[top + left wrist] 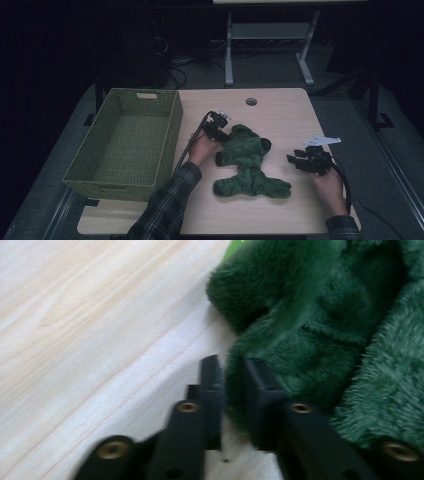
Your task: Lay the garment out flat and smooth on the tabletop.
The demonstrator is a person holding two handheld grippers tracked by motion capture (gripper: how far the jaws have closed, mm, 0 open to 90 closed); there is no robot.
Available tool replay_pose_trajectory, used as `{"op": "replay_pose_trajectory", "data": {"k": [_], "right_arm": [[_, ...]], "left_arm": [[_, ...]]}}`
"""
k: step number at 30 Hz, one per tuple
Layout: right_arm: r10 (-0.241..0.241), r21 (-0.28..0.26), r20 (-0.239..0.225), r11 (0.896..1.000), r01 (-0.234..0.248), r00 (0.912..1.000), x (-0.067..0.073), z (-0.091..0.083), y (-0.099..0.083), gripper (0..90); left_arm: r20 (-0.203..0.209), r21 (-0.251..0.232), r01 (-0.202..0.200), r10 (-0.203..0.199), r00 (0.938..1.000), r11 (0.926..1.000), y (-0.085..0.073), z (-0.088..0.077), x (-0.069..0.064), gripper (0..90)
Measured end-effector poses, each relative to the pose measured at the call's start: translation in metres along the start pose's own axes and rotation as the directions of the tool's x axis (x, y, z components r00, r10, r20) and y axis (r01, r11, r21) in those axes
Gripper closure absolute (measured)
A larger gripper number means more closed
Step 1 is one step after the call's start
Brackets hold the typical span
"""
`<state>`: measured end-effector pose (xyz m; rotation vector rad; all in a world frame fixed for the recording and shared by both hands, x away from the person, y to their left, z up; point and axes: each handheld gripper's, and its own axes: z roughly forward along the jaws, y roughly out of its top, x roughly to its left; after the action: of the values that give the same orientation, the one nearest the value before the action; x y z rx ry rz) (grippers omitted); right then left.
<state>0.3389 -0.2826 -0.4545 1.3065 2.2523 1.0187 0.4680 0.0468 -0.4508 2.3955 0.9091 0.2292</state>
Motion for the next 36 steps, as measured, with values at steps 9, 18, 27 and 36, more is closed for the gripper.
{"op": "replay_pose_trajectory", "data": {"k": [9, 18, 27, 36], "right_arm": [[0.005, -0.014, -0.017, 1.0, -0.006, 0.9998, 0.004, -0.006, -0.001, 56.9], [-0.009, -0.017, -0.049, 1.0, 0.008, 0.9988, 0.017, -0.011, -0.003, 55.2], [-0.011, -0.025, -0.07, 1.0, 0.009, 0.9975, 0.022, -0.011, -0.007, 53.5], [-0.016, -0.025, -0.081, 1.0, 0.014, 0.9966, 0.025, -0.011, -0.009, 54.2]], "left_arm": [[0.057, -0.139, 0.019, -0.011, 0.9983, 0.9901, -0.02, -0.043, -0.009, 47.3], [0.086, -0.202, -0.028, 0.046, 0.9952, 0.979, -0.057, -0.067, -0.033, 32.8], [0.108, -0.21, -0.077, 0.102, 0.9889, 0.9747, -0.095, -0.077, -0.055, 15.1], [0.102, -0.221, -0.131, 0.156, 0.9825, 0.9665, -0.13, -0.089, -0.073, 12.9]]}}
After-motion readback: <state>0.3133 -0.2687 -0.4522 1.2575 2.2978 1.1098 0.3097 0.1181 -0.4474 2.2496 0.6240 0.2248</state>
